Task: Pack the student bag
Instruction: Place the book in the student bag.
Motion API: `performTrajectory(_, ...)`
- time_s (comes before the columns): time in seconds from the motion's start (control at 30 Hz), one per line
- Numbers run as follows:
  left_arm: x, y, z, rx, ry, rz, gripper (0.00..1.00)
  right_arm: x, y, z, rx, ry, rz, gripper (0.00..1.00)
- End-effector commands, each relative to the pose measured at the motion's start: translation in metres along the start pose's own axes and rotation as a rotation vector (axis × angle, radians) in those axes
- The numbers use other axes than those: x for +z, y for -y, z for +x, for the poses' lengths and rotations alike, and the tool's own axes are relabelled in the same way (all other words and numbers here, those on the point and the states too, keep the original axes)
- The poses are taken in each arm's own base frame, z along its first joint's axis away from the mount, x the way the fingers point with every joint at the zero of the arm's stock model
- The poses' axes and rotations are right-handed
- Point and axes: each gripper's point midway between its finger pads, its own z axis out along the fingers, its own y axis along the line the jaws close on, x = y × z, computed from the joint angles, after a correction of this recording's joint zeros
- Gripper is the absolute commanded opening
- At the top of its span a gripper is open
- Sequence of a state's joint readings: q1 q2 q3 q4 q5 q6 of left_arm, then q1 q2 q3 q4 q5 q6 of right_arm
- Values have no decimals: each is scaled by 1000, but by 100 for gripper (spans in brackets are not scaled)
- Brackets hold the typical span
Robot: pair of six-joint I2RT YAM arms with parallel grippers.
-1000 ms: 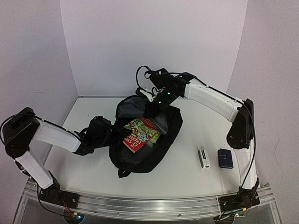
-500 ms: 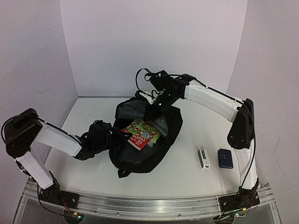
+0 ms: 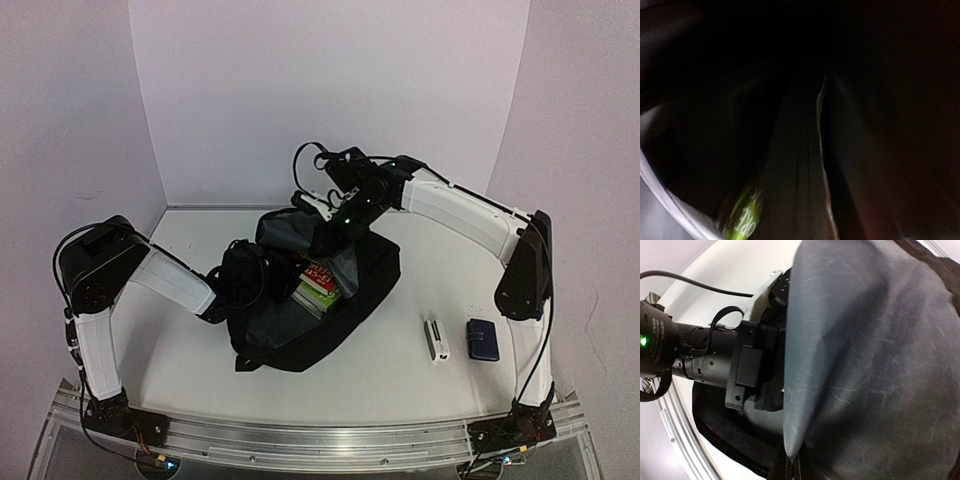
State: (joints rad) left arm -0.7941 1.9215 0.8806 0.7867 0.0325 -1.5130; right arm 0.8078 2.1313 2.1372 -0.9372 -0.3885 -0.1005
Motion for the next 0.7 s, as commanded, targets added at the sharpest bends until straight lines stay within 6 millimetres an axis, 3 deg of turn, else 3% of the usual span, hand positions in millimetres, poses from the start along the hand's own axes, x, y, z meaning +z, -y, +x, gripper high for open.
performTrajectory(0.0,0,34,1,38,-28,98,32,-39,-29,-19,-55,91,-53,0)
performTrajectory(0.33,-59,11,5,149,-24,-107,70,-34,-13,-6,-45,56,-20,0)
performTrajectory(0.47,-84,10,5,188,-25,-137,72,-34,-4,7,-67,30,9,0)
performTrajectory(0.57,-103,10,4,205,-17,-147,74,-34,13,23,-57,-6,33,0)
performTrajectory(0.67,-119,10,2,256,-11,-171,85,-39,39,35,-28,-24,59,0)
